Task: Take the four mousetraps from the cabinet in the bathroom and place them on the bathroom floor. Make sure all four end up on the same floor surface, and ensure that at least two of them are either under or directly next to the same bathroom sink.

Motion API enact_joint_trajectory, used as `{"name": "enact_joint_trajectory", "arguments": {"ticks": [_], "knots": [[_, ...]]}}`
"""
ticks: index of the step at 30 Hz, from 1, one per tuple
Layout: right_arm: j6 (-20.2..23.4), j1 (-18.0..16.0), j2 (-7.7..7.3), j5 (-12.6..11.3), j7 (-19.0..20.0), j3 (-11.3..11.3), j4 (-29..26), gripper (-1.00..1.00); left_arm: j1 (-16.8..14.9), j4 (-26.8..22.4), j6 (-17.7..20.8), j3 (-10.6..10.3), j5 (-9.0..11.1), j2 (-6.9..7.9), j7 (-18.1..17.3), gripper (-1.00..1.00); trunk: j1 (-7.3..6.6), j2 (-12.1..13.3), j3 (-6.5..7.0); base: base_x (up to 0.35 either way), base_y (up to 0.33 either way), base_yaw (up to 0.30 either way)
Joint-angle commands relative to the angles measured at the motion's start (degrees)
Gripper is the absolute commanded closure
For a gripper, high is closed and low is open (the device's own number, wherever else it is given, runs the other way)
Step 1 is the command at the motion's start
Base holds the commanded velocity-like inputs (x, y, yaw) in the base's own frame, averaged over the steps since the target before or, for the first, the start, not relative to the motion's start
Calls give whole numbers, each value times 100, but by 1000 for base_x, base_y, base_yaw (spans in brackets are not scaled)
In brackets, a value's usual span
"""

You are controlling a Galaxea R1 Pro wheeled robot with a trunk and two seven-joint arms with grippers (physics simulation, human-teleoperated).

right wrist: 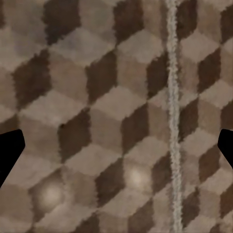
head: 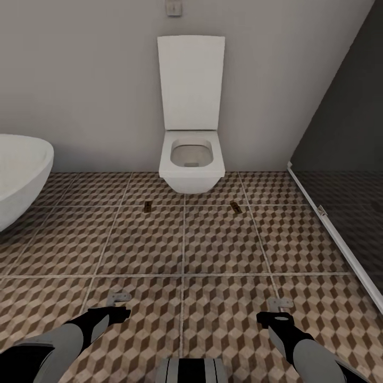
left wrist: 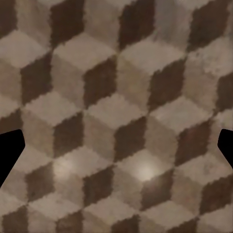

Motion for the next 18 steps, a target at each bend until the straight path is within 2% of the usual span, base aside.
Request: {"name": "enact_joint_trajectory", "arguments": {"ticks": [1,11,18], "knots": [[28,-3,0,51,-11,-21,-3,-100,-3,-5,29,-42,58,2,-14,-100,-1,-1,-3,0,0,0],[28,-3,1,51,-12,-21,-9,-100,-2,-10,37,-43,58,1,-14,-100,-1,-1,-3,0,0,0],[28,-3,20,58,-12,-21,-10,-100,0,-12,68,-38,60,5,-14,-100,-19,8,152,0,0,0]]}}
